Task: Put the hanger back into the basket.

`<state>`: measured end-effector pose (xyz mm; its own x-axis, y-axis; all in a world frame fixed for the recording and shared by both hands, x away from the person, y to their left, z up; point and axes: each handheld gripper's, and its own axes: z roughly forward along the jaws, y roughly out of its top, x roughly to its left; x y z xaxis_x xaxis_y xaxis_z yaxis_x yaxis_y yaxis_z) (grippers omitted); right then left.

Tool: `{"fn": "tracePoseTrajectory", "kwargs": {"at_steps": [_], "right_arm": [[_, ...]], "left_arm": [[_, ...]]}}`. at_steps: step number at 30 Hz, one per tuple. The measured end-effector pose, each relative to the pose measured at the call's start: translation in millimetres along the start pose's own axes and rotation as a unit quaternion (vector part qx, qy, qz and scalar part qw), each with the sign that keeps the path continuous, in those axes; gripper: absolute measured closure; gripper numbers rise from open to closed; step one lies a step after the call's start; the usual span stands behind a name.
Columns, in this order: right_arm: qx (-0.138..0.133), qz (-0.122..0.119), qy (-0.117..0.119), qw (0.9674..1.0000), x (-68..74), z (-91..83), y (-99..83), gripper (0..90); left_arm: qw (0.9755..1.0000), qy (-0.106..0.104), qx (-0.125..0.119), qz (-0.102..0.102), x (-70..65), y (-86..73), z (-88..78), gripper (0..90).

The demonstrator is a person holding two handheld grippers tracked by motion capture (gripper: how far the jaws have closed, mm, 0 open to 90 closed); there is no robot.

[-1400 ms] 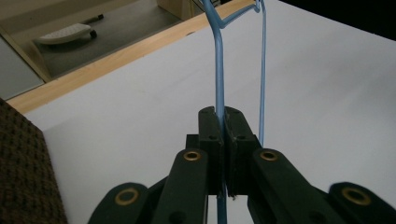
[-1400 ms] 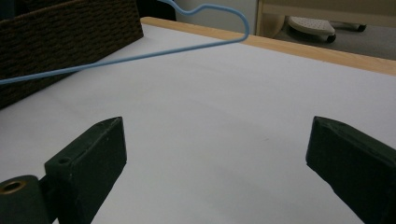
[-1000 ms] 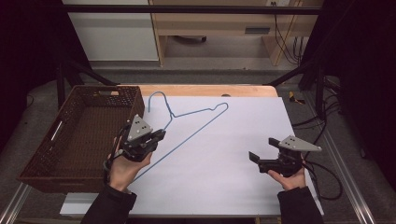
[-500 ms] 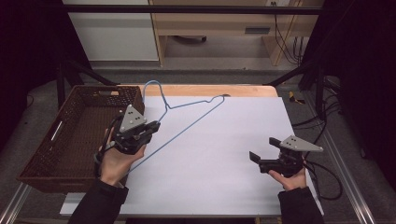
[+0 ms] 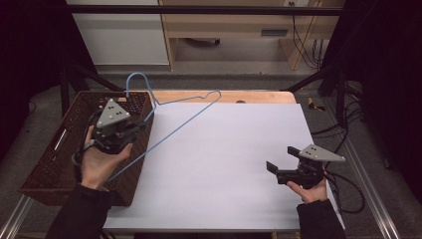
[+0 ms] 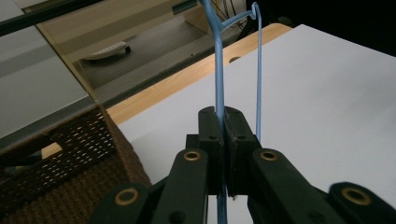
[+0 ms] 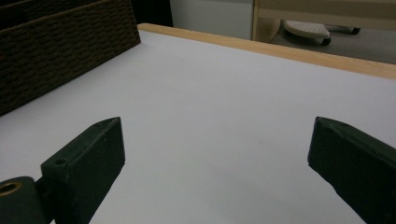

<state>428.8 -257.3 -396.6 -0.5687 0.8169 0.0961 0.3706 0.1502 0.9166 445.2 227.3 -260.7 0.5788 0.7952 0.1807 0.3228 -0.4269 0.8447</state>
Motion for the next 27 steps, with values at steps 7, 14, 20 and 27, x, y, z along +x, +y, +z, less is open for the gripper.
{"fn": "tracePoseTrajectory", "kwargs": {"at_steps": [7, 14, 20, 27], "right_arm": [[-0.003, 0.003, 0.001, 1.0000, 0.3, -0.3, 0.4, 4.4], [0.000, -0.001, -0.001, 1.0000, 0.1, 0.0, 0.2, 4.4], [0.001, 0.000, -0.001, 1.0000, 0.3, 0.6, -0.1, 4.4], [0.000, 0.002, -0.001, 1.0000, 0.5, 1.0, 0.0, 4.3]], "left_arm": [[0.9995, 0.020, -0.011, -0.023, 22.8, -4.8, -11.1, 87.1], [0.9986, 0.036, -0.010, -0.039, 43.7, -14.0, -18.8, 87.1], [0.9974, 0.053, -0.013, -0.047, 60.9, -24.0, -24.4, 87.1], [0.9956, 0.074, -0.007, -0.057, 82.9, -38.4, -31.2, 87.1]]}}
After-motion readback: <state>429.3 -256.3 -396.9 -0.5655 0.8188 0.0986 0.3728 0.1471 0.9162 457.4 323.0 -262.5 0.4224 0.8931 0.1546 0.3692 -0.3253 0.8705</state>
